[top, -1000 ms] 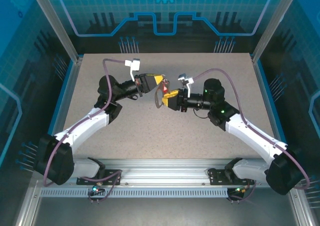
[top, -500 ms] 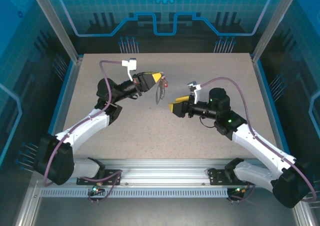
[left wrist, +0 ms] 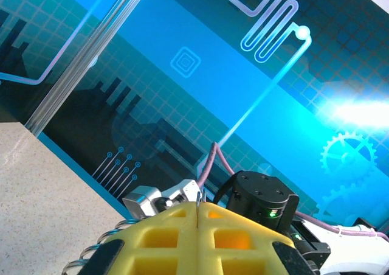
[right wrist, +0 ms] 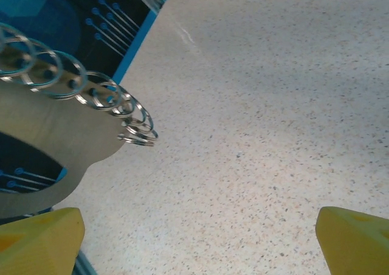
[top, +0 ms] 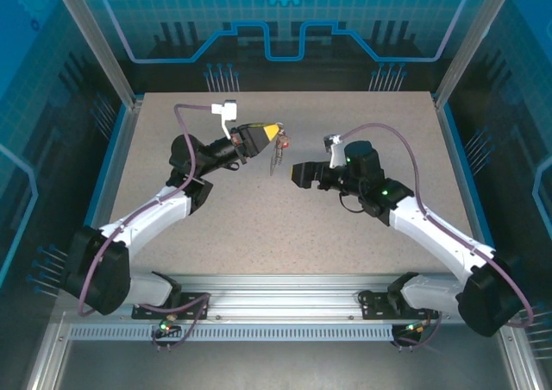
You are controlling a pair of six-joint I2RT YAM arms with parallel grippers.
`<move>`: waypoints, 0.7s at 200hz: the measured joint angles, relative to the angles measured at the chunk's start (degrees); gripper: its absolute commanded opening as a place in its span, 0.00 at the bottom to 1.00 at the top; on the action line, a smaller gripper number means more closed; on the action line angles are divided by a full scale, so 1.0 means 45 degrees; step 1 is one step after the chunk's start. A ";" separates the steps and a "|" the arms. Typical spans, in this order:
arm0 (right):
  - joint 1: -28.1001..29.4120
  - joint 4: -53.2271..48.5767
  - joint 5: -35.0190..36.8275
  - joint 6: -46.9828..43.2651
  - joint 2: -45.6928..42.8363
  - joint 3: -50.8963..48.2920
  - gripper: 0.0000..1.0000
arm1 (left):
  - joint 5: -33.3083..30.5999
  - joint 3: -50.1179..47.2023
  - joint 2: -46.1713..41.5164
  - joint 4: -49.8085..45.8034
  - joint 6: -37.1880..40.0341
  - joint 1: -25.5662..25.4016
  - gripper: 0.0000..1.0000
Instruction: Put the keys on the keyring
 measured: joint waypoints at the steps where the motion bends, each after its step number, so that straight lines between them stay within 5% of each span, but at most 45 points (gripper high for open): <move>1: 0.0000 0.0000 0.0000 0.0000 0.0000 0.0000 0.99 | 0.0000 0.0000 0.0000 0.0000 0.0000 0.0000 0.00; 81: -0.0379 -0.0743 0.1836 0.0457 -0.0185 0.0121 1.00 | -0.0044 0.0000 0.0665 -0.0078 0.0097 0.0000 0.00; 140: -0.0670 -0.1336 0.1622 0.0559 -0.0330 0.0296 0.95 | -0.0661 0.0272 0.0602 -0.0899 0.0816 0.0000 0.00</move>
